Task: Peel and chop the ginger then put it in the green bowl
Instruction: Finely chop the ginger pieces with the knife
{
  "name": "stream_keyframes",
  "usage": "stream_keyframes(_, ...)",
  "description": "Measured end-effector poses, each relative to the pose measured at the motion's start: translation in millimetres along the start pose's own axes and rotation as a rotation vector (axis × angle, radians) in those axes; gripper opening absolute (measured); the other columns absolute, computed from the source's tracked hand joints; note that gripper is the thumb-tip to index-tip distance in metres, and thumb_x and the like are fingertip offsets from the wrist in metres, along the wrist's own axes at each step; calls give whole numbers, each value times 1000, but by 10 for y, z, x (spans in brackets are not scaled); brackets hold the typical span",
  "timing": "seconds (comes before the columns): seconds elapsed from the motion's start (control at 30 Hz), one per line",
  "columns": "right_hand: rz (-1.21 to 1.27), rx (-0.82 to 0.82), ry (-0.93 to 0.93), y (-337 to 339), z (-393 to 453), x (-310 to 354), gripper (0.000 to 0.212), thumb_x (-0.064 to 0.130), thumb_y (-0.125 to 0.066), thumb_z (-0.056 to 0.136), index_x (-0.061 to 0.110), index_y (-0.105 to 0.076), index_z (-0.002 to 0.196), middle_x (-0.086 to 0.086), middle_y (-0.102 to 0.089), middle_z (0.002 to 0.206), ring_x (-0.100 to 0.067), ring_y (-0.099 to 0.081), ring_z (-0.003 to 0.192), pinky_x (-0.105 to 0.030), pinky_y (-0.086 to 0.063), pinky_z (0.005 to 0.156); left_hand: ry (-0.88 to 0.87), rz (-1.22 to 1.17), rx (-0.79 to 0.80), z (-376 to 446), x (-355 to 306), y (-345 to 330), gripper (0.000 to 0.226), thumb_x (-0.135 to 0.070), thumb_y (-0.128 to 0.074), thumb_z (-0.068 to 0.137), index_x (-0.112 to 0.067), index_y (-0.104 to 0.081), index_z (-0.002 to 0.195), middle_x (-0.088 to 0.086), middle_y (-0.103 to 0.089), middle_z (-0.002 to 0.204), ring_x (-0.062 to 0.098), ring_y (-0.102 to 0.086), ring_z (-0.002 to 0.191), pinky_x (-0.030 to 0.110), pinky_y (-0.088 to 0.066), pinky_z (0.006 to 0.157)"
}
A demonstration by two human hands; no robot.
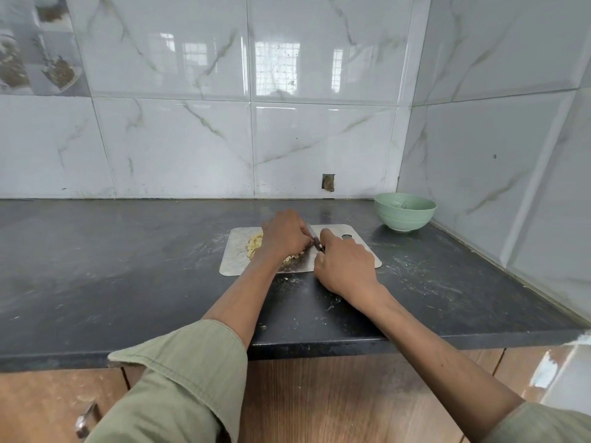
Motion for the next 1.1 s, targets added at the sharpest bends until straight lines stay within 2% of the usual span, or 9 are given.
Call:
stream_keyframes(0.17, 9, -29, -9, 0, -60, 3, 22, 21, -46, 96, 18, -52, 117, -10, -60, 105, -36, -60, 99, -38, -39, 71, 17, 42, -26, -15, -26, 11, 27, -20, -75, 79, -38, -74, 60, -14, -74, 73, 13, -66, 85, 41, -52, 88)
stream_keyframes(0.33, -38, -25, -31, -11, -63, -10, 26, 23, -46, 99, 15, -47, 124, -13, -61, 114, -37, -62, 102, -38, -37, 69, 45, 66, -1, 43, 3, 2, 5, -28, -80, 80, -31, -84, 79, -13, -77, 80, 13, -66, 94, 42, -46, 96)
stream_keyframes(0.53, 4, -52, -16, 9, -79, -12, 24, 25, -44, 101, 14, -45, 122, -13, -64, 106, -36, -63, 94, -38, -37, 66, 53, 62, -4, 65, 14, 14, 7, -19, -80, 78, -24, -84, 79, -7, -77, 78, 16, -66, 90, 41, -49, 92)
stream_keyframes(0.7, 8, -42, 3, -11, -87, -1, 26, 28, -43, 101, 15, -46, 123, -15, -62, 111, -38, -62, 98, -42, -43, 72, 75, 60, -25, 55, 21, 3, 10, -17, -73, 76, -17, -83, 78, -4, -76, 75, 18, -66, 84, 41, -48, 88)
stream_keyframes(0.87, 17, -32, 20, 0, -86, 15, 19, 26, -43, 101, 18, -48, 117, -11, -58, 101, -37, -59, 95, -40, -39, 71, 66, 70, -34, 42, 12, 2, 9, -18, -73, 76, -20, -82, 76, -6, -74, 75, 19, -65, 87, 43, -49, 90)
stream_keyframes(0.97, 15, -19, 11, 14, -68, 13, 17, 23, -44, 99, 19, -50, 114, -3, -44, 85, -33, -50, 86, -40, -37, 71, 55, 60, -28, 24, 15, -3, 12, -15, -73, 77, -21, -82, 73, -7, -75, 74, 19, -66, 90, 43, -47, 91)
stream_keyframes(1.03, 1, -7, 6, 22, -37, 15, 18, 23, -44, 99, 19, -52, 114, -2, -41, 84, -31, -45, 83, -39, -37, 71, 51, 60, -35, 10, 12, 12, 17, -13, -73, 77, -26, -81, 69, -8, -75, 72, 16, -65, 89, 42, -46, 90)
stream_keyframes(1.1, -16, -5, 9, 17, -17, 23, 19, 24, -45, 98, 18, -53, 114, -4, -45, 86, -33, -50, 86, -39, -37, 70, 49, 72, -31, -6, 1, 27, 27, -14, -73, 79, -32, -75, 59, -13, -72, 69, 14, -64, 88, 40, -45, 89)
Point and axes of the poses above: each hand's wrist, its own z-axis towards the middle knuckle, its own y-axis out of the back of the hand, x = y × z, the point moved 4 cm from there along z, towards the middle knuckle
